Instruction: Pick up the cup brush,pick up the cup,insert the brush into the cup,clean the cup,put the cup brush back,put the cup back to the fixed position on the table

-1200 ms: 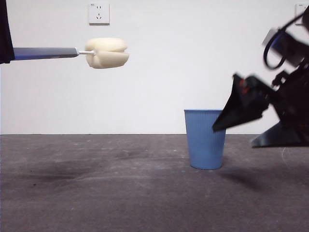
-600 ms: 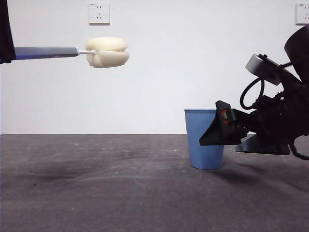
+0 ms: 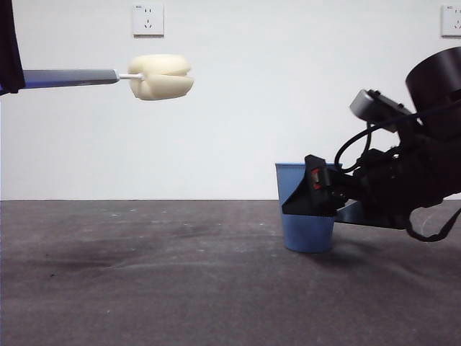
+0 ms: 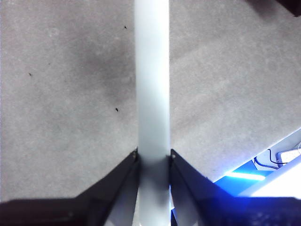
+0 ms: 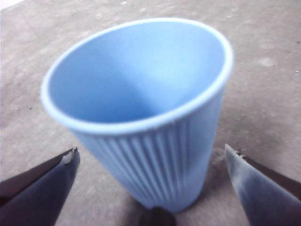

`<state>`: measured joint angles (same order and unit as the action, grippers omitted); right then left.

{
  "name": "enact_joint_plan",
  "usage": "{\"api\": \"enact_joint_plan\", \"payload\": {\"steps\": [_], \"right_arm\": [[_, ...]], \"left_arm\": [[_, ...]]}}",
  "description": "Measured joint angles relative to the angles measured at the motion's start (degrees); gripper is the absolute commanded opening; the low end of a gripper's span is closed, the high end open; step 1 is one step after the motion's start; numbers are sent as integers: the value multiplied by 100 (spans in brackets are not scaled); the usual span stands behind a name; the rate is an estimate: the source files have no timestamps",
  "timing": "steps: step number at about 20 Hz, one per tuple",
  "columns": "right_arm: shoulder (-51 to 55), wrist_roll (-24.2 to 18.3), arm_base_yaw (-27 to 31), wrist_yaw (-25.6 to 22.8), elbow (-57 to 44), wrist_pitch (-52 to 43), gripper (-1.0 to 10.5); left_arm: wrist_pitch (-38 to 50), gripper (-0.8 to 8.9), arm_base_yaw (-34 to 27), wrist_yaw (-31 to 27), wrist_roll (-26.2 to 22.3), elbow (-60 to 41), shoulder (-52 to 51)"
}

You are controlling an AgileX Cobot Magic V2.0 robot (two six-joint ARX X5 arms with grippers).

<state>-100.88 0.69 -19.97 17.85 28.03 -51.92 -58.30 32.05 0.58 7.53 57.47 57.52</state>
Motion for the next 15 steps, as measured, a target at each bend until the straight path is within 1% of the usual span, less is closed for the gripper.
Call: {"api": "enact_joint_plan", "payload": {"steps": [4,5,7,9,12,15], "right_arm": [[-313,39,-66,-2,302,0,625],[-354,66,-66,-7,345,0,605],[-378,109,-68,-22,367,2,454],[-378,136,-68,-118,369,4,368],[-378,144,-70,-157,369,2,176],[-378,146,-94,-151,369,7,51]], "left_arm": [[0,-12,0,0,0,0,0],[0,-12,0,0,0,0,0],[0,-12,0,0,0,0,0],[2,-12,0,0,0,0,0],[2,-12,0,-2,0,0,0],[2,-12,0,-7,0,0,0]]}}
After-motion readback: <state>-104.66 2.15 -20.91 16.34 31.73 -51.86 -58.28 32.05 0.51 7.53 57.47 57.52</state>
